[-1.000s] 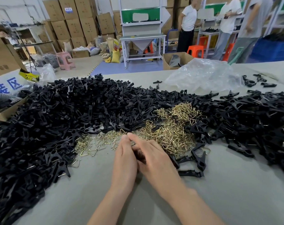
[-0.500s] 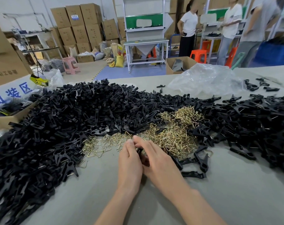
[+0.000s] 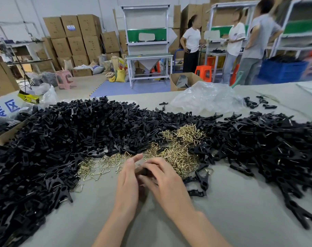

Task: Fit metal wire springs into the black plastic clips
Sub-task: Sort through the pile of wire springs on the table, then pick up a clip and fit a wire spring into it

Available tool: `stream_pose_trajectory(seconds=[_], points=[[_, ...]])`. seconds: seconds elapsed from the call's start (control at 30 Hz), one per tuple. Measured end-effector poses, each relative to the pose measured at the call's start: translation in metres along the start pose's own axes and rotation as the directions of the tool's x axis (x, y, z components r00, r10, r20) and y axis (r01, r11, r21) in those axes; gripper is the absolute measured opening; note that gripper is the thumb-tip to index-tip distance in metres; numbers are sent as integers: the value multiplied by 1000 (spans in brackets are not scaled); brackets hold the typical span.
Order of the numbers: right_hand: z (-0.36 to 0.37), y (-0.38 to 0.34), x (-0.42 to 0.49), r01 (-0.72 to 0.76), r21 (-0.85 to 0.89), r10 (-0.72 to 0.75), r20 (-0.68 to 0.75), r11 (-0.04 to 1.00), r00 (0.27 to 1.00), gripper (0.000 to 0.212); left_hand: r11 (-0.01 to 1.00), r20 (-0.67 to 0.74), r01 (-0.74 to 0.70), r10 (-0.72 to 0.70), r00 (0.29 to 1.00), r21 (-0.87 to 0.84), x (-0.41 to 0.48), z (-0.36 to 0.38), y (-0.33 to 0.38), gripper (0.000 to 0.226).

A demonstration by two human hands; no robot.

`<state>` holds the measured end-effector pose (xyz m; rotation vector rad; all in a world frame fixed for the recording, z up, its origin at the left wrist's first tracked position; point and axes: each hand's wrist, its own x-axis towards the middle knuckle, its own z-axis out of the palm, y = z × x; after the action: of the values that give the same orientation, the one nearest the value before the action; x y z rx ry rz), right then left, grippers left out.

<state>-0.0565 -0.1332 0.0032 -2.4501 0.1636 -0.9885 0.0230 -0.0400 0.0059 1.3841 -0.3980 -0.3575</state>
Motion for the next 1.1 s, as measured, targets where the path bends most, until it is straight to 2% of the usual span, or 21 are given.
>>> stream_pose_trajectory(seconds=[0.07,0.13,0.2,0.23,0.3,0.37,0.4,0.43,0.47,0.5,0.57,0.63,0.7,0.77,0.83,0.93,1.0,1.1], points=[[-15,3,1,-110,45,114,-82,993,990,34,998,19,28,-27,999,-54,0,2,0,38],[-41,11,9,-241,268,287,-150,933,946,30,994,2,33,-33,999,-109,2,3,0,37],[-80,27,23,-290,480,449,-259,828,855,25,995,-4,15,-15,1000,-98,3,4,-1,38],[-103,38,33,-283,563,525,-329,777,785,24,996,1,8,-8,1000,-94,2,4,-2,38],[-151,63,51,-224,717,674,-434,660,597,29,994,22,7,-5,1000,-110,-2,5,1,39],[-183,83,61,-174,840,815,-415,514,404,66,994,15,9,-7,1000,-110,-5,7,2,37],[-191,89,60,-191,869,861,-378,457,341,84,997,-2,-6,6,1000,-74,-4,8,2,36],[-192,91,58,-242,872,884,-345,427,315,94,999,-22,-32,32,999,-11,-3,8,1,34],[-185,88,55,-310,847,885,-331,431,327,95,996,-40,-62,65,997,65,-2,8,-1,31],[-173,84,49,-376,799,866,-333,469,374,91,985,-55,-94,103,993,146,0,8,-3,29],[-137,68,37,-462,664,784,-328,588,527,76,934,-82,-148,184,979,324,3,3,-6,22],[-96,49,28,-480,537,675,-253,694,693,60,852,-103,-165,246,964,496,8,-7,-9,21],[-59,29,22,-434,404,529,-156,805,834,49,686,-129,-134,317,940,715,16,-23,-10,32],[-31,15,19,-339,239,365,-73,910,928,43,513,-169,-36,348,922,858,26,-42,-11,41],[-12,10,17,-241,51,241,-2,969,971,41,461,-207,41,315,926,886,36,-53,-11,48],[2,13,15,-152,-182,168,76,972,983,39,338,-155,46,302,941,940,53,-57,-15,59],[4,17,15,-139,-243,166,96,960,981,36,266,-71,-5,275,959,964,68,-57,-16,66],[4,18,14,-129,-281,156,73,951,985,33,160,124,-163,226,966,974,93,-57,-16,74]])
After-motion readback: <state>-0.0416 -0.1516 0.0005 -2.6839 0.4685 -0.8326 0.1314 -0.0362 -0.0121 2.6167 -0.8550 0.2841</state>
